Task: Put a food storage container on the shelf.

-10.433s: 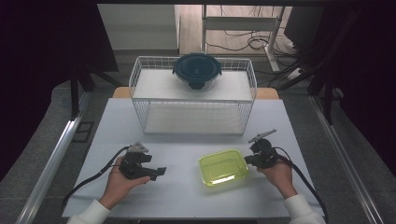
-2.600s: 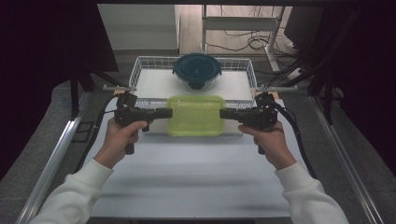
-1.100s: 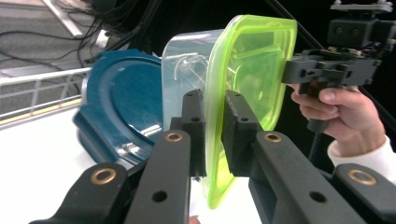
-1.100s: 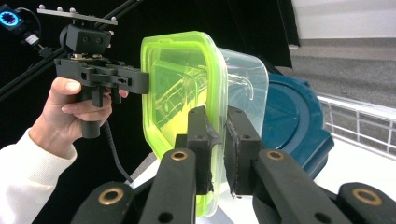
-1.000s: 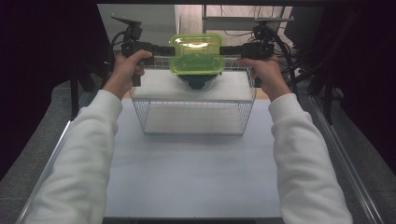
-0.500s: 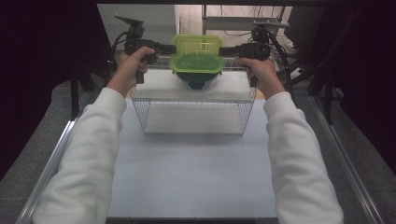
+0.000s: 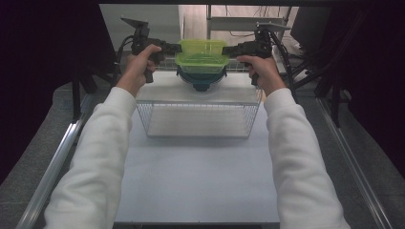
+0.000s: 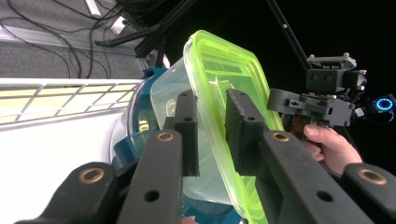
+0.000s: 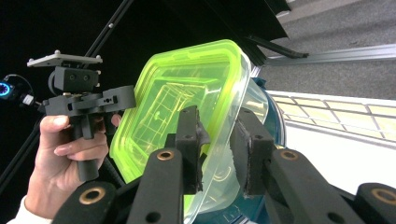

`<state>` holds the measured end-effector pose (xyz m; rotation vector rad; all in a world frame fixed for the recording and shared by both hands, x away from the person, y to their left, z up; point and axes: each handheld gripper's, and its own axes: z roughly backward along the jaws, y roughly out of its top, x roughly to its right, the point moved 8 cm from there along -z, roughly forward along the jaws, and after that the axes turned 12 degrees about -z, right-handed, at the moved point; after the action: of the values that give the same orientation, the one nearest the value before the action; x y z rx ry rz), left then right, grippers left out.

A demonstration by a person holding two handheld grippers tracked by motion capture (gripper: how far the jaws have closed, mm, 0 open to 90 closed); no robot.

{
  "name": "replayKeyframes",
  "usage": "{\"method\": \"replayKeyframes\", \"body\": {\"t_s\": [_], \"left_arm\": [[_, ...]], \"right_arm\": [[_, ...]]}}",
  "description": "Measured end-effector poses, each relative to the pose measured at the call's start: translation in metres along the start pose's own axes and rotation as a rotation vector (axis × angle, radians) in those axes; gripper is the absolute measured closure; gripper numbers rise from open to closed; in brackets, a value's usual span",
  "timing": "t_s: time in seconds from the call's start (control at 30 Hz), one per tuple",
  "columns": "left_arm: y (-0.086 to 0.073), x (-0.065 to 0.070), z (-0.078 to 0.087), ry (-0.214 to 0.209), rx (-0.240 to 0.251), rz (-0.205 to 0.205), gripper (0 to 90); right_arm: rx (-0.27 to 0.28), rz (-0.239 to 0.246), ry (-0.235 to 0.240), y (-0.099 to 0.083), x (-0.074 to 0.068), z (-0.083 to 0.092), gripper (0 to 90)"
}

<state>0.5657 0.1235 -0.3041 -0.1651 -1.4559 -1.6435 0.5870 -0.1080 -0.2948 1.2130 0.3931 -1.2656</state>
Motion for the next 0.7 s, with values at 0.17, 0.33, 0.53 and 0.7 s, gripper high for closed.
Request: {"method": "replayKeyframes", "body": {"t_s": [0.17, 0.33, 0.53, 0.7], "left_arm": [[-0.0025, 0.0024, 0.0016, -0.017, -0.008, 0.002, 74.8], [-0.0062, -0.0015, 0.0010, -0.037, 0.001, 0.034, 73.7], [-0.0053, -0.0025, -0.0010, -0.005, 0.012, 0.010, 56.0], [-0.0001, -0.0044, 0.0072, 0.030, 0.060, -0.034, 39.3]], "right_arm": [[-0.010, -0.013, 0.002, -0.0009, -0.0002, 0.0005, 72.2], [-0.021, -0.021, -0.006, -0.0031, -0.0003, 0.0006, 70.9], [-0.009, -0.002, -0.027, -0.0039, -0.0002, -0.0011, 66.9], [0.062, 0.069, -0.052, -0.0007, -0.0033, 0.0023, 47.0]]}}
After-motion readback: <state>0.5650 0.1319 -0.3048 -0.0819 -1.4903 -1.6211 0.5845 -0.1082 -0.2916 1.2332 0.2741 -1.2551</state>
